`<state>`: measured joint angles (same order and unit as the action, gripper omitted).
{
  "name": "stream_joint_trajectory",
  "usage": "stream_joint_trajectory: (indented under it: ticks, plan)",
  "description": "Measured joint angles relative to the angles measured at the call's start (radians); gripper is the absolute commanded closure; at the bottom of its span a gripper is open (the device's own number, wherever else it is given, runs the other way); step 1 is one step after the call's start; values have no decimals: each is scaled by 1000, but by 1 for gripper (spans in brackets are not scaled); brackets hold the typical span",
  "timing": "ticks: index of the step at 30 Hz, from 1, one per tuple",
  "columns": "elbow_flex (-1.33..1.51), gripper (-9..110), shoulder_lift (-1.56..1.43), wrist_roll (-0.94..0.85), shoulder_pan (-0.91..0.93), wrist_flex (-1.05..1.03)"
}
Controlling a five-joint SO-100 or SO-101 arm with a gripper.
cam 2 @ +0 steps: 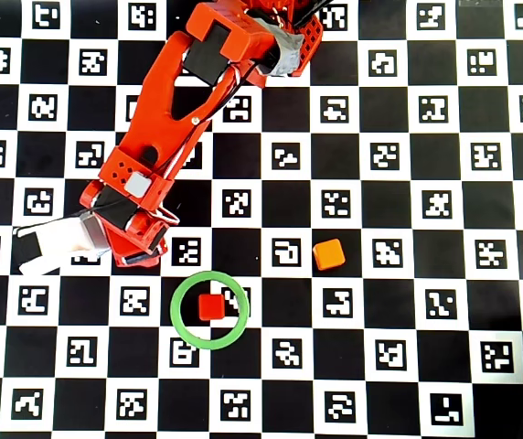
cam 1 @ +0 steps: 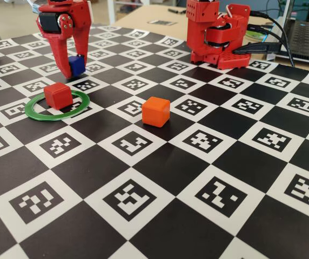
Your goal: Grab the red cube then put it in the green circle then put the blue cube on top and finally the orange cube on top
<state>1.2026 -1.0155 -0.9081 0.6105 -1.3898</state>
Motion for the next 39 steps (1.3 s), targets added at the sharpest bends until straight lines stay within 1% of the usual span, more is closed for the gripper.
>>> stream_joint_trajectory:
  ticks: [7,14,30,36,39]
  plan:
    - [-196,88,0,78,-2,-186]
    - [-383,88,-44,233,-69,-330]
    - [-423,88,-69,566,-348,-348]
    - [-420,88,-69,640,-407,-336]
    - [-371,88,-69,660,-417,-308]
